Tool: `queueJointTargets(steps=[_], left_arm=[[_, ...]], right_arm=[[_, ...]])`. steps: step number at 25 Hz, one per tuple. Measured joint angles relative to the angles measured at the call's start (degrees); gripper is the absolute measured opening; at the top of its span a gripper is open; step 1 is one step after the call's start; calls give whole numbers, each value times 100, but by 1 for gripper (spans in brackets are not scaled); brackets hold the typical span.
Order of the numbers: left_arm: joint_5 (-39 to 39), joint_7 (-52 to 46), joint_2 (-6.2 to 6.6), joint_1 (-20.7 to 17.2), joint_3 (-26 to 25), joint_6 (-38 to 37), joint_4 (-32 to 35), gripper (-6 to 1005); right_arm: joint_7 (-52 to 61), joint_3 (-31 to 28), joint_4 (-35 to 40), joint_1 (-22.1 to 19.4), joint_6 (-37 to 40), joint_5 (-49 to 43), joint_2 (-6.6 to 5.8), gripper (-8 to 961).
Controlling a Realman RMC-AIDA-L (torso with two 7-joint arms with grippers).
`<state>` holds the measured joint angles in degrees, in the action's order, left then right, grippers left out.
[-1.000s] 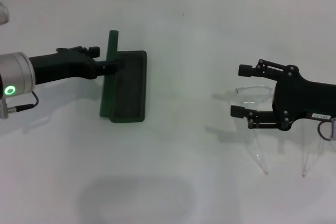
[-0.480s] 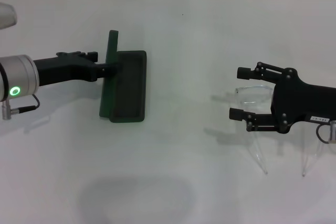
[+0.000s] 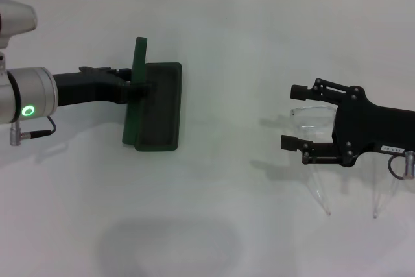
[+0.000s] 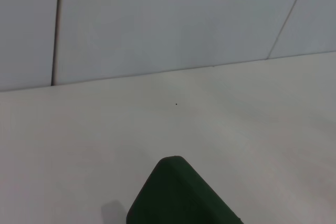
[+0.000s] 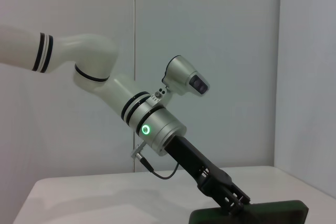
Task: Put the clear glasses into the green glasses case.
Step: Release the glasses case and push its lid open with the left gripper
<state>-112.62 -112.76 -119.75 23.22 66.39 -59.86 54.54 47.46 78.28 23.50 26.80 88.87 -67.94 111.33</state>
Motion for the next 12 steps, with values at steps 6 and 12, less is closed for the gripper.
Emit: queueJointTargets(steps=[6, 12], left_arm=[[-16, -20, 4, 5, -19, 1, -1, 646], [-17, -14, 8, 12, 11, 1, 40, 524]], right_arm=[[0, -4, 2, 0, -1, 0, 0, 854], [-4, -9, 12, 13, -10, 0, -14, 852]])
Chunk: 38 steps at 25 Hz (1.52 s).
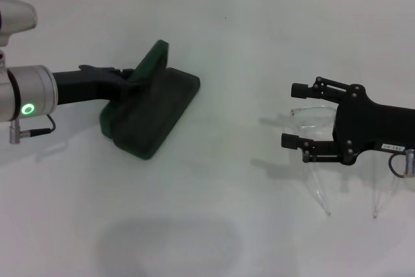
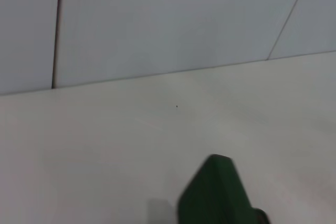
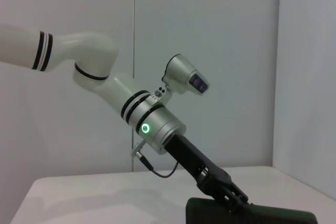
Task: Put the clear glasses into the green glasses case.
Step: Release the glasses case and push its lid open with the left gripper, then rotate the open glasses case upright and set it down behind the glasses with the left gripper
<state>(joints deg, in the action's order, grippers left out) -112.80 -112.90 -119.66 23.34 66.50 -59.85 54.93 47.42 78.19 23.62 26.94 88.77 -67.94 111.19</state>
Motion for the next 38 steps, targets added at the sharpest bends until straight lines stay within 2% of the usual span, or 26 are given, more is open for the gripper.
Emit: queueJointTargets(steps=[5, 12, 14, 18, 22, 26, 28, 29, 30, 34, 38], left_arm=[[-130, 73, 27, 137, 9, -1, 26, 421], [-637, 309, 6, 521, 25, -1, -14, 281], [-606, 482, 4, 619, 60, -2, -24, 217], [-181, 1212, -12, 814, 176, -1, -53, 214], [394, 2051, -8, 1067, 462, -1, -130, 213], [638, 2719, -23, 1517, 786, 58, -445, 213], [738, 2909, -26, 1733, 972, 214, -704, 212], [830, 3077, -38, 1932, 1262, 630, -975, 212], [830, 3077, -38, 1932, 1262, 630, -975, 212], [960, 3313, -49, 2070, 2067, 1506, -1210, 212], [979, 3279, -53, 2178, 2506, 1729, -1217, 212]], right_arm=[[-11, -3, 2, 2, 0, 0, -8, 850], [-21, -6, 2, -12, 0, 0, -10, 847], [-30, -6, 3, -27, 1, 0, 3, 846], [-43, -3, 2, -60, 11, 0, 23, 845], [-114, 22, -28, -76, 12, 0, 68, 843], [-245, 28, -35, -167, 14, 0, 146, 842], [-306, 34, -37, -191, 12, 0, 185, 841], [-333, 41, -44, -202, 12, -3, 210, 840], [-352, 43, -47, -207, 11, -14, 227, 840], [-444, 37, -50, -216, -4, -165, 330, 838], [-520, 23, -46, -223, -31, -206, 375, 837]])
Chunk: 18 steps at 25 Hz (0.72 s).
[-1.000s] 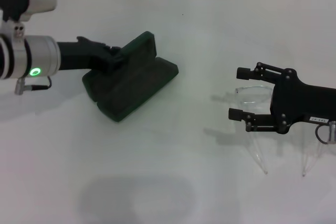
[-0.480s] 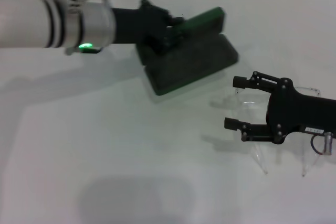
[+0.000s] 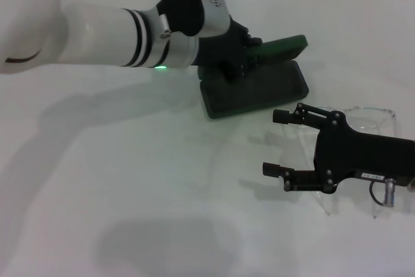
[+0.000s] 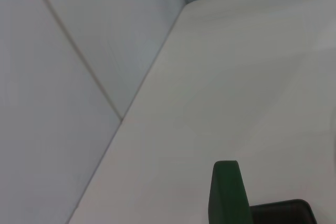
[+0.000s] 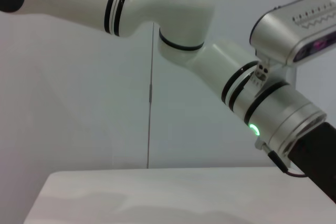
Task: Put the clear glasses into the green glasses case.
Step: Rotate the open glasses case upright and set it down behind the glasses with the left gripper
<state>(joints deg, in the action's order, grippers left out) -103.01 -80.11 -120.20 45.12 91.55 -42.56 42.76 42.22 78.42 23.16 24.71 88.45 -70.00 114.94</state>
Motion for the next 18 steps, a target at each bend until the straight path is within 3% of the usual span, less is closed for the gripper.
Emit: queueJointTargets(steps=[9, 18], left_arm=[[42, -86, 4, 190, 611, -41, 56, 224], [63, -316, 7, 227, 582, 40, 72, 284]], right_arm=[[-18, -11, -6, 6, -33, -5, -58, 833], [19, -11, 6, 48, -93, -5, -111, 830]])
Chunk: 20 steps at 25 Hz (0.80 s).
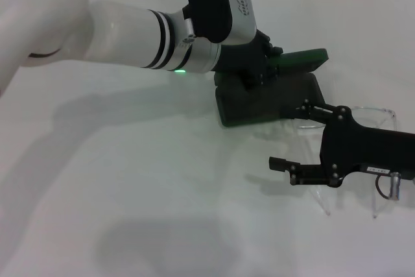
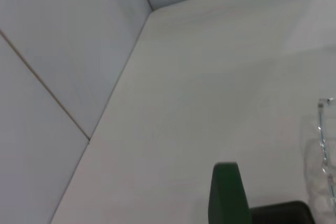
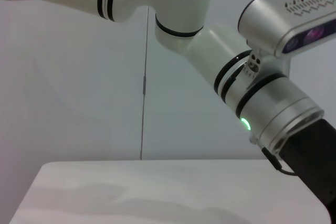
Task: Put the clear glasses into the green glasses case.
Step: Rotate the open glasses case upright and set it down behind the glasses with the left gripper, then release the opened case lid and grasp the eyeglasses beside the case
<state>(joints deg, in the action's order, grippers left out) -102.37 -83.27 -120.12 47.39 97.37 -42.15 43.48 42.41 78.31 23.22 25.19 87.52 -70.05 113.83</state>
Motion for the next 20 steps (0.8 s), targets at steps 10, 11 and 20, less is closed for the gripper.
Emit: queueJointTargets(steps=[10, 11, 20], left_arm=[[352, -565, 6, -597, -220, -74, 734, 407], [529, -500, 10, -739, -233, -89, 870, 426], [3843, 1786, 32, -2800, -417, -1289, 1302, 608]], right_arm=[[239, -7, 102, 37, -46, -43, -164, 826], [357, -11, 157, 42, -56, -54, -212, 826], [3131, -986, 2375, -18, -182, -1782, -765, 822]])
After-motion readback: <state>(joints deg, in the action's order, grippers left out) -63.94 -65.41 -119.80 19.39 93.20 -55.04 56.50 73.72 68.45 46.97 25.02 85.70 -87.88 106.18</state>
